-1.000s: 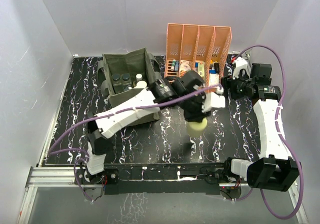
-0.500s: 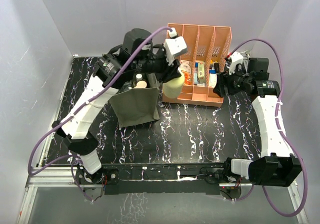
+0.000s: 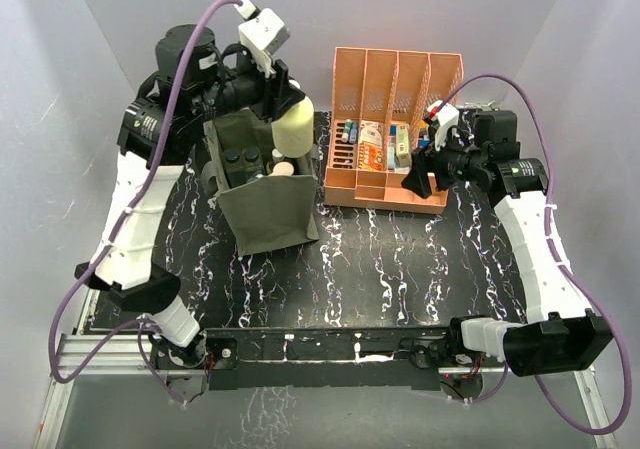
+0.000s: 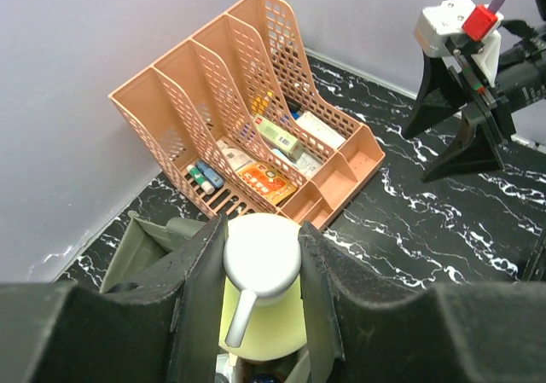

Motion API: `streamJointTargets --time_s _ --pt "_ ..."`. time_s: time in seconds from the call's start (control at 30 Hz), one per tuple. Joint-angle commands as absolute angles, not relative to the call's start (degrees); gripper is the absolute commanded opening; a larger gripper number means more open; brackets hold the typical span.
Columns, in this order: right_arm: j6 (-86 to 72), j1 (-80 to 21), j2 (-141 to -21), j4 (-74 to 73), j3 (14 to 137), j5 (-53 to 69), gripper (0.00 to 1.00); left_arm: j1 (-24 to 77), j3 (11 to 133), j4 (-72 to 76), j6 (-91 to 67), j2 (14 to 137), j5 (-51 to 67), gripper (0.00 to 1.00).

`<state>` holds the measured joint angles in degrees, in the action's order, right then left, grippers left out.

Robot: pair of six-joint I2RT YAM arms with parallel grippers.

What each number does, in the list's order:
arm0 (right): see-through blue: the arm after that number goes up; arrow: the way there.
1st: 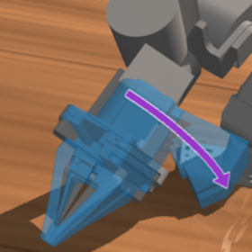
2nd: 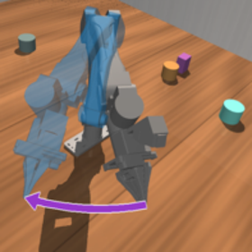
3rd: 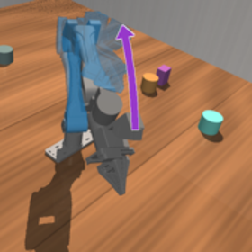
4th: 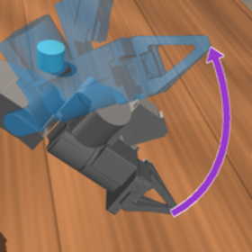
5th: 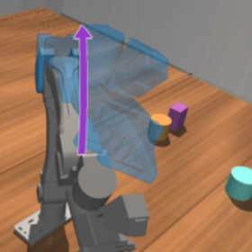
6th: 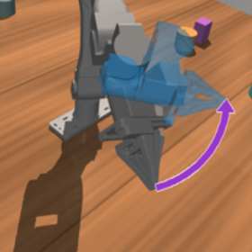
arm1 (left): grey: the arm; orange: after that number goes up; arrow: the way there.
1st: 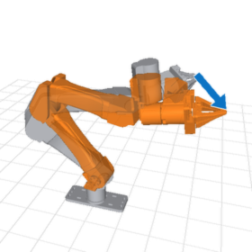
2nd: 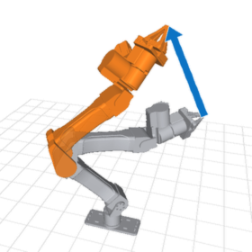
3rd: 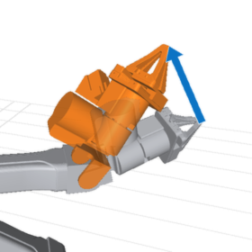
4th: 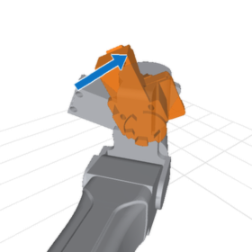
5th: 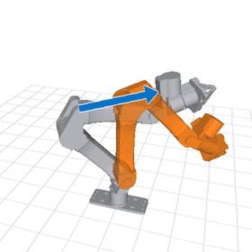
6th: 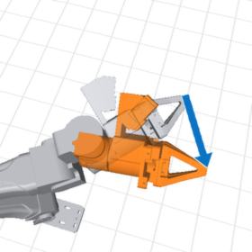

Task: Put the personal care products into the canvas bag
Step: Place the care product in the canvas bag.

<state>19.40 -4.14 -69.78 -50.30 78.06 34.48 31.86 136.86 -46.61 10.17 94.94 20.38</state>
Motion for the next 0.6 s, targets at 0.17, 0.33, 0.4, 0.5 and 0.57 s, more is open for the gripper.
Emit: streamJointTargets --time_s 0.17,0.33,0.4,0.5,0.57 --pt "21.6 -9.8 -69.6 -47.6 85.1 39.0 0.68 25.8 137.9 -37.1 7.4 86.3 21.4 0.0" --pt "21.9 -14.9 -71.1 -46.3 88.3 41.6 0.68 18.6 128.8 -33.7 2.4 82.7 21.4 0.0" --pt "21.9 -16.9 -71.4 -45.5 89.7 42.1 0.68 15.9 126.4 -32.3 0.0 81.6 21.8 0.0" --pt "21.5 -18.6 -71.8 -44.7 91.5 43.2 0.68 12.5 124.4 -31.0 -2.9 80.3 21.6 0.0" --pt "21.4 -19.2 -71.9 -44.5 92.2 43.9 0.68 10.9 123.6 -30.6 -3.8 79.8 20.9 0.0"
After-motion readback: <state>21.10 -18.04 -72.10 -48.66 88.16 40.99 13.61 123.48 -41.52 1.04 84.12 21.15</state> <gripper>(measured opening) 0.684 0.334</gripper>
